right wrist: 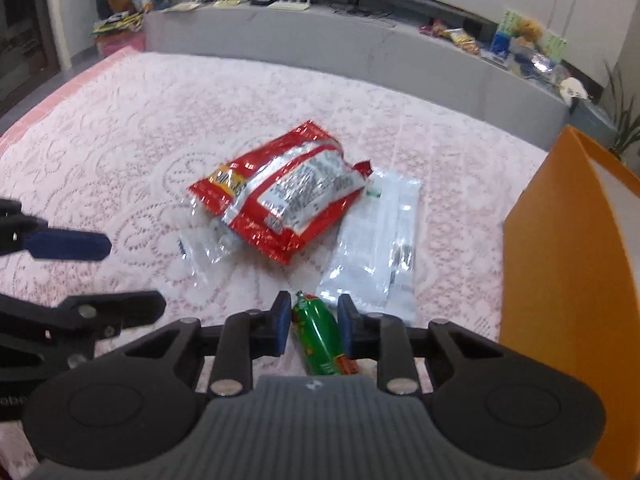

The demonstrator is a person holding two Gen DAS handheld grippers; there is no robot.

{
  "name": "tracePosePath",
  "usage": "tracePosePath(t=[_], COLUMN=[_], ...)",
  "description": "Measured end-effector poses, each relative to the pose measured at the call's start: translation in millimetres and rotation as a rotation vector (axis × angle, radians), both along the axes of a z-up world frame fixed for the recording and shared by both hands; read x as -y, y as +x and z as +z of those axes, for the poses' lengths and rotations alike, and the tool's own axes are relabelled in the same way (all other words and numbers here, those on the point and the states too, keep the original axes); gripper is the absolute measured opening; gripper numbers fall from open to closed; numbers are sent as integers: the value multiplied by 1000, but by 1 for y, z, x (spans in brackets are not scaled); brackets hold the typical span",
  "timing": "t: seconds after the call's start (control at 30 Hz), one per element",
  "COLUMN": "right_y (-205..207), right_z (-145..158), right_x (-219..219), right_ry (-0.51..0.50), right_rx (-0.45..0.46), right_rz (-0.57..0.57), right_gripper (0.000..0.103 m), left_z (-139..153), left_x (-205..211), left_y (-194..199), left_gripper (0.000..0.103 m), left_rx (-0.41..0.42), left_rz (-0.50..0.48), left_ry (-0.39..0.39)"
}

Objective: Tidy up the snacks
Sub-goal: 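Grasp the green sausage with right tool while left lowers onto the red chip bag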

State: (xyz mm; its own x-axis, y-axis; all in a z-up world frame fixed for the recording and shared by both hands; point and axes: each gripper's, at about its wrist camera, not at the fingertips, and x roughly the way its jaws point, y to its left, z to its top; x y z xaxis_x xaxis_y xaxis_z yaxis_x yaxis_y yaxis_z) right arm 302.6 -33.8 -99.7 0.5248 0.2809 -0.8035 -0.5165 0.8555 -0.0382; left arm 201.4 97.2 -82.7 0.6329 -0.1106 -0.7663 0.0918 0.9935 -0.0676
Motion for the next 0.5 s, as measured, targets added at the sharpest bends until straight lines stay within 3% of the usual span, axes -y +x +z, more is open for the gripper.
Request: tracePosePath(t=[0.03, 0.13, 0.27, 0.37, 0.5], right_y=[0, 1, 3, -1, -6], right_z=[-1, -7, -5, -1, 13], right_x=[0, 5, 12, 12, 16], right_ry=[-7, -9, 31, 40, 97], right_rx=[-11, -39, -63, -51, -17], right_rz=[7, -4, -28, -34, -67], right_gripper=[35, 37, 28, 25, 23], left_z=[0, 2, 8, 13, 21], left_x=[1, 4, 2, -5, -4], left_y=[0, -5, -8, -7, 2], left_gripper=[67, 67, 66, 55, 53], left_rx=[5, 69, 152, 170, 187], left_rz=[-6, -5, 19, 67, 65], left_ry=[-2, 21, 5, -55, -17])
